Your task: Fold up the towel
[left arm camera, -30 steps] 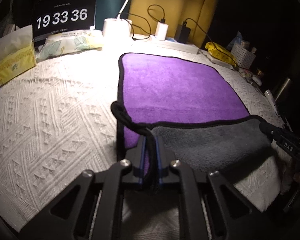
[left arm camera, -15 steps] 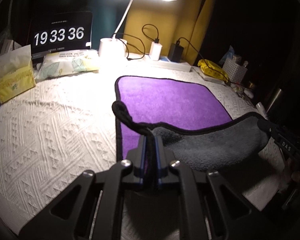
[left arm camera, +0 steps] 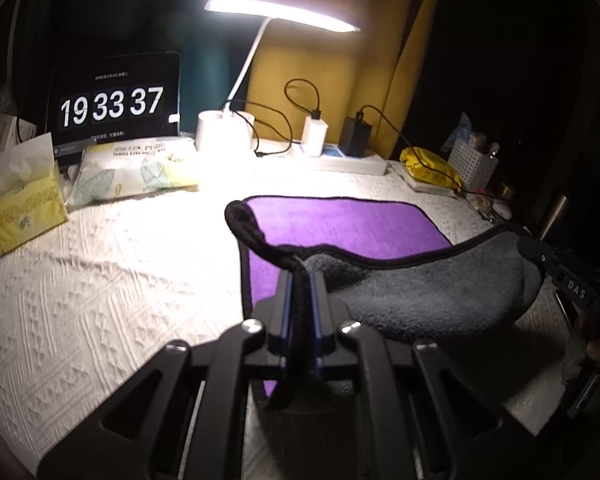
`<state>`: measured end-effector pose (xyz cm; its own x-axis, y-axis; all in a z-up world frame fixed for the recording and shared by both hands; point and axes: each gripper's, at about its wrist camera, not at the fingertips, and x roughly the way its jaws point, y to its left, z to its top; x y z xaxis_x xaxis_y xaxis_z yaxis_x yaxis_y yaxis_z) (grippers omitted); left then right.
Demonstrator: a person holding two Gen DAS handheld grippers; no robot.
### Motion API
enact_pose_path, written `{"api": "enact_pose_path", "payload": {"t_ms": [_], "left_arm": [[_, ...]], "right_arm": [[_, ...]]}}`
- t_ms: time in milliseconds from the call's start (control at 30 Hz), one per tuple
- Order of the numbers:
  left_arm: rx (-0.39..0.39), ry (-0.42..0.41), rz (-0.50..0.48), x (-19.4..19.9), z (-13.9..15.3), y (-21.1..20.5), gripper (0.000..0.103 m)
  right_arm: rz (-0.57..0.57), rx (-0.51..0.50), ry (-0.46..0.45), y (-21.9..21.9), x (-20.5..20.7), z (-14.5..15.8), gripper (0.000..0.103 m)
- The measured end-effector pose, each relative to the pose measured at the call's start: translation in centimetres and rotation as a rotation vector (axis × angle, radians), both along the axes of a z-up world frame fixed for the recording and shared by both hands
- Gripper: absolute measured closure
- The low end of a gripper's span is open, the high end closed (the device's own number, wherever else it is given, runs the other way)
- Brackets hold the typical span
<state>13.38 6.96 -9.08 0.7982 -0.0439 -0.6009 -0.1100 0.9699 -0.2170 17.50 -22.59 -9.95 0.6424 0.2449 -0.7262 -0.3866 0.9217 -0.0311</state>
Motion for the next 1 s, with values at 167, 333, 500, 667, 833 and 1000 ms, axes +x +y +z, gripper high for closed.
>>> {"api": "enact_pose_path", "payload": {"t_ms": [167,333,500,667,833,1000], "left_arm": [[0.008,-0.020,0.001,1.2,0.5,0.4,0.094],[-0.002,-0.022,0.005,2.2,0.5,0.9,0.094],[-0.003,-0.033,0.011,3.2,0.7,1.5,0.094],[0.000,-0.038,0.011,4.2,0.8,1.9,0.094],[0.004,-0.042,0.004,5.3,0.8,1.9,0.094],[0.011,-0.047,0.003,6.5,0.6,2.0,0.094]], "right_arm": [[0.004,-0.005,-0.013,0.5,1.4,0.1,0.097],[0.006,-0.007,-0.026,1.1,2.4,0.1,0.097],[0.006,-0.009,-0.032,1.7,3.5,-0.1,0.097],[0.011,-0.007,-0.032,2.4,4.8,-0.7,0.097],[0.012,-0.007,-0.033,2.7,5.8,-1.3,0.097],[0.006,-0.003,-0.030,2.9,7.5,-2.3,0.097]]}}
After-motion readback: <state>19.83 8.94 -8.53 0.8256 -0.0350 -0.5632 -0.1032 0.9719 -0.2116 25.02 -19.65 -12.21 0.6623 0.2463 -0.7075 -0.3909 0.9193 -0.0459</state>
